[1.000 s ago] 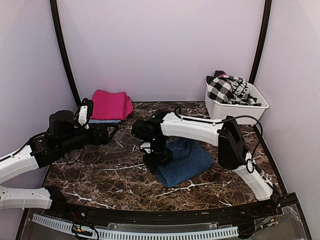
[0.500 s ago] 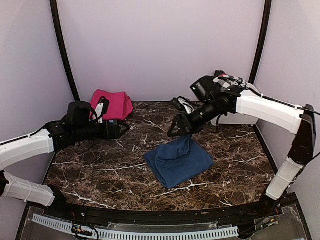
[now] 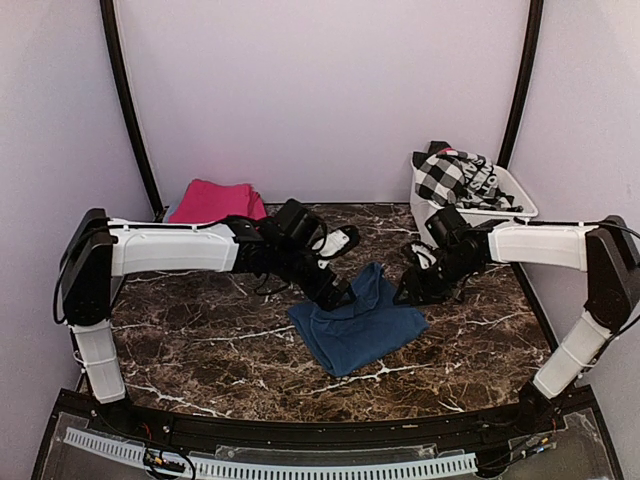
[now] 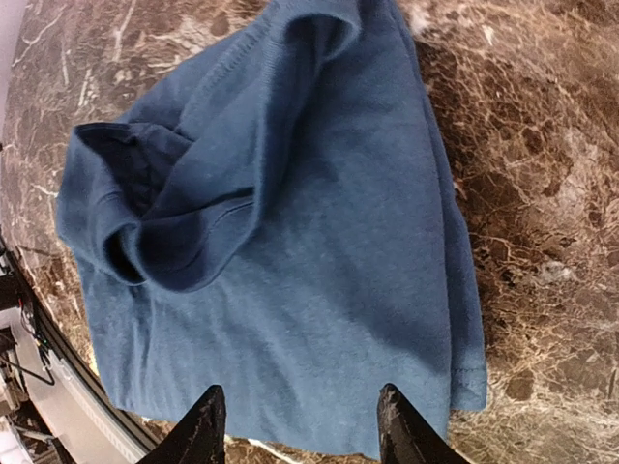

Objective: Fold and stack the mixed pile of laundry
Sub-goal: Adjust the square-folded T-shirt at the center of the board.

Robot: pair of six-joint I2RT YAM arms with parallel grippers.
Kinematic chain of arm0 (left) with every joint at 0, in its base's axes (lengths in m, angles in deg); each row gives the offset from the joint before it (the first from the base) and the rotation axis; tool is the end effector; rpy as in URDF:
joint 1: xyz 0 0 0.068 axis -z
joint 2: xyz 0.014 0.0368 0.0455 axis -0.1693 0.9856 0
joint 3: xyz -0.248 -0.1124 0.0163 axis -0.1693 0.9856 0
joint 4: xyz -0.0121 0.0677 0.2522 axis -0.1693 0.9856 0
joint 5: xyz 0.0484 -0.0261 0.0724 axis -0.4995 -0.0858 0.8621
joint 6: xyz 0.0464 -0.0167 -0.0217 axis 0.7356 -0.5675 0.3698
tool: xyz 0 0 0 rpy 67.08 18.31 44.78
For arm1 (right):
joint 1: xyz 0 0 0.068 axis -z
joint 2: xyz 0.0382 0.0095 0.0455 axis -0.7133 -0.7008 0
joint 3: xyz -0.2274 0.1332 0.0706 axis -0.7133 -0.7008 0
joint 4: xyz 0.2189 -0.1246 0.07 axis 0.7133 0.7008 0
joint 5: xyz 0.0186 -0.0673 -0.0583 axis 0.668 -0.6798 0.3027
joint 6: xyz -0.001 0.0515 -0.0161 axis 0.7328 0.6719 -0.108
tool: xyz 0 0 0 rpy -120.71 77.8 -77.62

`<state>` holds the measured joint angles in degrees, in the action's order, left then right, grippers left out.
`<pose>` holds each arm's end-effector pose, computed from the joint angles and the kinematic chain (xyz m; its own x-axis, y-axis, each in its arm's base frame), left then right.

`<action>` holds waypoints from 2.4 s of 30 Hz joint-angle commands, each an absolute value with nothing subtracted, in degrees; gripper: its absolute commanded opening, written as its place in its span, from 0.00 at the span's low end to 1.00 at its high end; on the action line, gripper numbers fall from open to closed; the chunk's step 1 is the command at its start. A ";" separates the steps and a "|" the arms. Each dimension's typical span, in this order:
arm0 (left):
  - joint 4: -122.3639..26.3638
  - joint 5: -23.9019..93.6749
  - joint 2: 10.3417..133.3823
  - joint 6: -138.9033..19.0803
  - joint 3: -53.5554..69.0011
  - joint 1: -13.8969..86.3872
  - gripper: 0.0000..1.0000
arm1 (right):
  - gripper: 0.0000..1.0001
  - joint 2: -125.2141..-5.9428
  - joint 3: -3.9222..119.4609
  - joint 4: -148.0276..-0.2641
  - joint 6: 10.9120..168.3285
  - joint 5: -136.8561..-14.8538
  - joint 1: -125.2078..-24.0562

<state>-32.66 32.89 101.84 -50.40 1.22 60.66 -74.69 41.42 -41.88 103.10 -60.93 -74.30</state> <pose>0.2595 -0.3295 0.2415 -0.4352 0.4795 -0.7621 0.8347 0.5320 -0.1420 0.2643 0.1609 0.2072 -0.9431 -0.1528 -0.2953 -0.2839 0.8323 0.4761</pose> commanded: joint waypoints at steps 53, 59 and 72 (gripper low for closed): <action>-25.95 30.97 95.43 -59.58 9.79 43.90 0.53 | 0.40 -70.75 25.93 -51.70 112.37 -50.63 -92.78; -35.75 22.96 95.59 -66.13 13.43 43.65 0.53 | 0.42 -61.44 30.32 -47.33 108.43 -58.10 -86.13; -39.08 21.68 105.38 -67.42 8.02 45.79 0.46 | 0.35 -75.76 37.67 -54.35 101.18 -63.39 -73.24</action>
